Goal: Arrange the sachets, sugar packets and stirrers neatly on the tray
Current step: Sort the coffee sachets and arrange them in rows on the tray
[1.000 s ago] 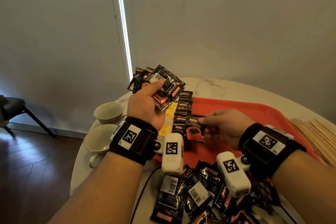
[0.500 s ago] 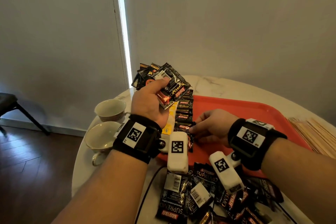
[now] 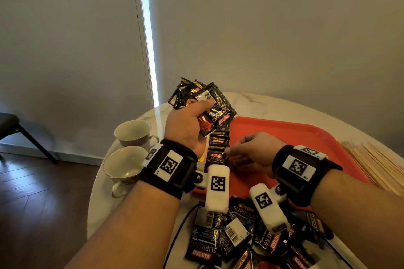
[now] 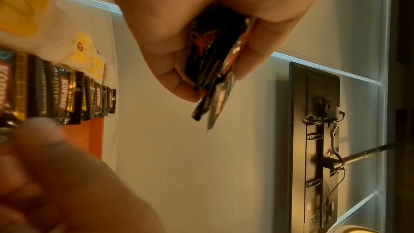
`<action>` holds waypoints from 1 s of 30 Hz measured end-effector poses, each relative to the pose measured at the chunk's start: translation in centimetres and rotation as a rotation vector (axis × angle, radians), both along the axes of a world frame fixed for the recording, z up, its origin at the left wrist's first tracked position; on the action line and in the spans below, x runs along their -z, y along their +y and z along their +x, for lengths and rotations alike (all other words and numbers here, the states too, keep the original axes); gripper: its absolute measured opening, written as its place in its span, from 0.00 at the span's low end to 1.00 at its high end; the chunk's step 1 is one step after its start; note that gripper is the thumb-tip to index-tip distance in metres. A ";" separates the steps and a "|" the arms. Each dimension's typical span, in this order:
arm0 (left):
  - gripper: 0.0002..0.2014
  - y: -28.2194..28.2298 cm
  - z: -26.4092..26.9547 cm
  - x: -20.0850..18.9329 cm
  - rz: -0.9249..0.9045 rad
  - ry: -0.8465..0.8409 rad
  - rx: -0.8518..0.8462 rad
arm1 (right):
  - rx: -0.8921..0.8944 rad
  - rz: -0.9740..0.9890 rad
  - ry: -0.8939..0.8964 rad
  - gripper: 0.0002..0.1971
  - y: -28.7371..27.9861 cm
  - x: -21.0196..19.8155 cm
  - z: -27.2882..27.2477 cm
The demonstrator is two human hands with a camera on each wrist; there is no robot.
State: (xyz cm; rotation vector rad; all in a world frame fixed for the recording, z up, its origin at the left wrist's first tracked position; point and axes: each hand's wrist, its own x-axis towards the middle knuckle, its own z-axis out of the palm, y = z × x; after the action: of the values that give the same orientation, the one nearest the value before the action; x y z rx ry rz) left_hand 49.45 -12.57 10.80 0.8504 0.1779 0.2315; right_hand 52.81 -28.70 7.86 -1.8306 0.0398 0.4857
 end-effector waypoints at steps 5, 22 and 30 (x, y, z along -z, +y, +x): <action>0.02 -0.5 -1.0 -0.4 0.059 0.047 0.043 | 0.040 0.391 -0.053 0.10 -0.4 -2.5 -1.1; 0.20 1.1 -7.3 -1.2 0.029 0.113 0.091 | -0.088 0.436 -0.457 0.08 0.3 -4.5 -4.1; 0.23 1.5 -7.7 -0.8 0.135 0.174 0.175 | -0.065 0.315 -0.665 0.22 -0.2 -4.5 -4.9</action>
State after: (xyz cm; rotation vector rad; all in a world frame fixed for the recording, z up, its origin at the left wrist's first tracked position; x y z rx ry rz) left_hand 41.73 -11.08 11.64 1.0152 0.2507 0.0052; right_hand 47.90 -28.90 12.40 -1.6030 -0.5220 -0.0893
